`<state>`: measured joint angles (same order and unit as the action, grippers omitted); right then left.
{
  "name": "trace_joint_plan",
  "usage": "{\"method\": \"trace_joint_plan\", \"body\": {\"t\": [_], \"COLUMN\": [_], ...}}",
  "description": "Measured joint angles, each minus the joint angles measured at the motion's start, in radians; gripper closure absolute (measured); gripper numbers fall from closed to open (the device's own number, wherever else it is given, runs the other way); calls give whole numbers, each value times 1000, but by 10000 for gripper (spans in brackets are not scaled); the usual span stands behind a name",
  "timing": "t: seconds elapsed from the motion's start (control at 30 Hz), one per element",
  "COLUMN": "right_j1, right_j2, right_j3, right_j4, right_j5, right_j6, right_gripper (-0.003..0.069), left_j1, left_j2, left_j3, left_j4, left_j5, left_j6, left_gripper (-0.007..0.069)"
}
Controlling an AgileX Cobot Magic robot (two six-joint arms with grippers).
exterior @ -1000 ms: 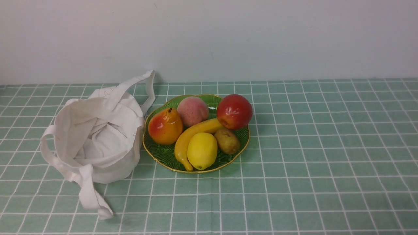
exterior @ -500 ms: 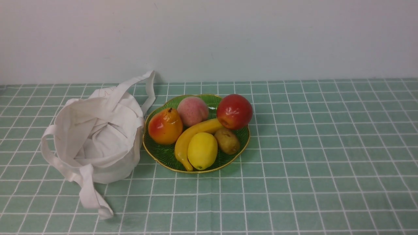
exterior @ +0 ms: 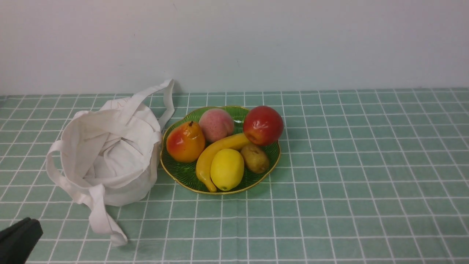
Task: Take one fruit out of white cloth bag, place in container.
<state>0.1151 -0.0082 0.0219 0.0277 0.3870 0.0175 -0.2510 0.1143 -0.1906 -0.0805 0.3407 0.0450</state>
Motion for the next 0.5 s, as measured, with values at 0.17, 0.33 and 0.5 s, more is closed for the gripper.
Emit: {"method": "trace_joint_plan", "body": {"t": [0.17, 0.33, 0.5], "right_j1": [0, 0, 0], "right_j2": [0, 0, 0], "right_j3": [0, 0, 0], "right_j4": [0, 0, 0], "right_j5": [0, 0, 0], "right_j6": [0, 0, 0], "right_gripper": [671, 671, 671], "left_j1": [150, 217, 224], "left_j2": [-98, -125, -125], "left_j3": [183, 217, 219], "left_j4": [-22, -17, -17], "left_j5": [-31, -9, 33], "left_j6": [20, 27, 28], "left_gripper": [632, 632, 632]}}
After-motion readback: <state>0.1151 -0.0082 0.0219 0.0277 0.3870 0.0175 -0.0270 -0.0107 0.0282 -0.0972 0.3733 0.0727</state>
